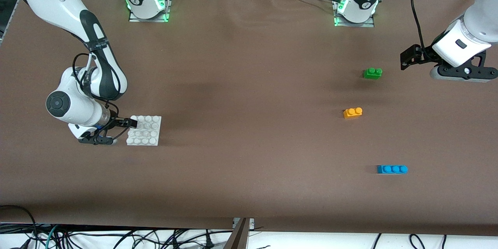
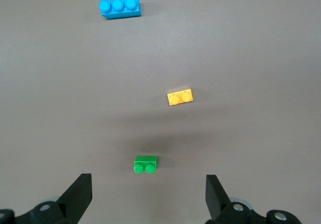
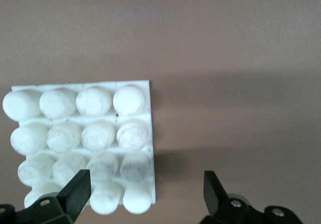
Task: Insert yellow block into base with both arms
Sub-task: 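Grasp the edge of the white base plate with the right gripper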
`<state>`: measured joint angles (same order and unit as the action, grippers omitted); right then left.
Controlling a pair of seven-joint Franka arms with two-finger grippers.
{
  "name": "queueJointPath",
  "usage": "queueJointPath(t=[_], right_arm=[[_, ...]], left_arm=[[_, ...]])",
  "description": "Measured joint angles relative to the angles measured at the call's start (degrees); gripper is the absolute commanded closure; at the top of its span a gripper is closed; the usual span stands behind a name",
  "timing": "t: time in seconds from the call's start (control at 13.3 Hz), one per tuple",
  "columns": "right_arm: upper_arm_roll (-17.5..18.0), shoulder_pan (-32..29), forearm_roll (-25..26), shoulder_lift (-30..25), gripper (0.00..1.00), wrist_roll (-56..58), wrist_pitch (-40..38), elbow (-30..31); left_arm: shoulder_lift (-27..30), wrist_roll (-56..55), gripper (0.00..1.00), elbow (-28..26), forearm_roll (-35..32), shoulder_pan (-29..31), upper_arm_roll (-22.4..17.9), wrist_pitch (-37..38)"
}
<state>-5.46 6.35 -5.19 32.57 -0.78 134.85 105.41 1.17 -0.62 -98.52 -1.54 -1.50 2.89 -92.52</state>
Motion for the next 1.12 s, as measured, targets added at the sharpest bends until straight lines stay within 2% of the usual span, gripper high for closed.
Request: queueJointPath(t=[0.15,0.45,0.9,1.12], right_arm=[[0.18,0.01,-0.22,0.1,0.0,-0.07,0.72,0.0],[0.34,0.06,-4.1,0.87,0.0,-0.13,2.74,-0.04],[0.49,0.34,-4.32,3.12,0.01,-0.13,5.2,-0.18],[0.49,0.36,-4.39,3.24,0.05,-0.13,5.26,-0.19]], left_arm=[[0.0,0.0,0.0,0.0,0.0,0.01,0.0,0.01],[0.0,0.0,0.0,0.0,0.0,0.02,0.0,0.02],[-0.14,0.0,0.0,0.0,0.0,0.03,-0.01,0.08],[-0.14,0.0,0.0,0.0,0.0,0.03,-0.02,0.08]])
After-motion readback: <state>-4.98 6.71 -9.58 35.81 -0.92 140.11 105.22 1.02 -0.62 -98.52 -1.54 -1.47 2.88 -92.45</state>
